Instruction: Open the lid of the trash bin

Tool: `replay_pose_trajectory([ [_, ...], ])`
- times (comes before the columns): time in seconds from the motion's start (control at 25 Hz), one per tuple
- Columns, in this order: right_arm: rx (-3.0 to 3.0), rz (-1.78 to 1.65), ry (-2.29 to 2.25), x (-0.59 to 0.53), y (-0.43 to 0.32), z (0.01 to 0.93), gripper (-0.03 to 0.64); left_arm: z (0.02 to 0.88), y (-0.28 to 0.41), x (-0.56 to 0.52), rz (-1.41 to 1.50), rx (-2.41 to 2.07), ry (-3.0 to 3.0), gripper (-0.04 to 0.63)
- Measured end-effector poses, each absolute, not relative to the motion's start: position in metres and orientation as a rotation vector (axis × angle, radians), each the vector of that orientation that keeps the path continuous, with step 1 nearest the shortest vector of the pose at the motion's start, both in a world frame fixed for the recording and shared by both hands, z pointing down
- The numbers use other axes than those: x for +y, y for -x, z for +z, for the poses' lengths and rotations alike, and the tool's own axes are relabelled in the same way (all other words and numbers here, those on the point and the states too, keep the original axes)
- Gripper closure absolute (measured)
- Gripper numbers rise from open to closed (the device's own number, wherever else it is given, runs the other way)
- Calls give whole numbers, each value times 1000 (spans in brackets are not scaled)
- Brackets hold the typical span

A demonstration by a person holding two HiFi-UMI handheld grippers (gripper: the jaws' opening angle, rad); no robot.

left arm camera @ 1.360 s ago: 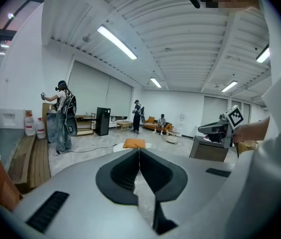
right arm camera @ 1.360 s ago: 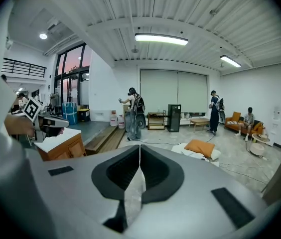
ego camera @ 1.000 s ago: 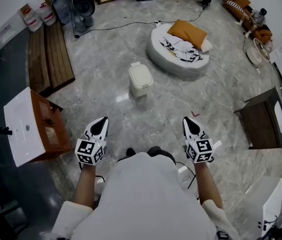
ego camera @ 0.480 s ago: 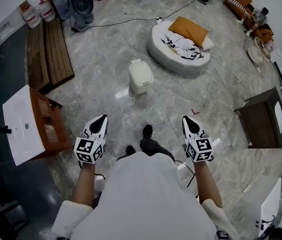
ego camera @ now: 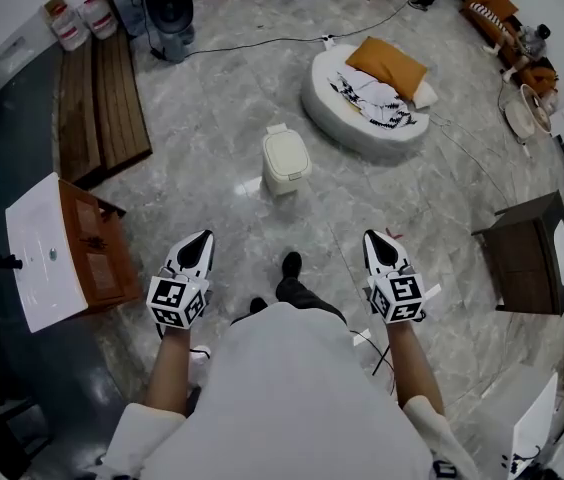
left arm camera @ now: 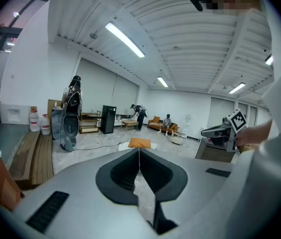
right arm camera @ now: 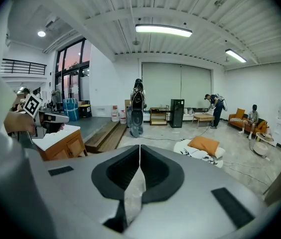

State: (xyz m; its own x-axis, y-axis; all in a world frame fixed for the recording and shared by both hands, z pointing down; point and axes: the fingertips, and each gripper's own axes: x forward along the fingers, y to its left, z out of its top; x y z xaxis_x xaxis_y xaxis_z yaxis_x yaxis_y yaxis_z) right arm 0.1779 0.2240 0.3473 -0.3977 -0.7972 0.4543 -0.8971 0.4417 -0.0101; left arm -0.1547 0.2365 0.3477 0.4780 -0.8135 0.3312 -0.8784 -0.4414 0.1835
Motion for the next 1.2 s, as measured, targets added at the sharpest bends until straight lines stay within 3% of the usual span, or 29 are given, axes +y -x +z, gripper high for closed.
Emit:
replay_pose_trajectory([
  [1.2,-2387,410,-1157,28,-210,398,586,369,90,89,377,-1533,-2263,577],
])
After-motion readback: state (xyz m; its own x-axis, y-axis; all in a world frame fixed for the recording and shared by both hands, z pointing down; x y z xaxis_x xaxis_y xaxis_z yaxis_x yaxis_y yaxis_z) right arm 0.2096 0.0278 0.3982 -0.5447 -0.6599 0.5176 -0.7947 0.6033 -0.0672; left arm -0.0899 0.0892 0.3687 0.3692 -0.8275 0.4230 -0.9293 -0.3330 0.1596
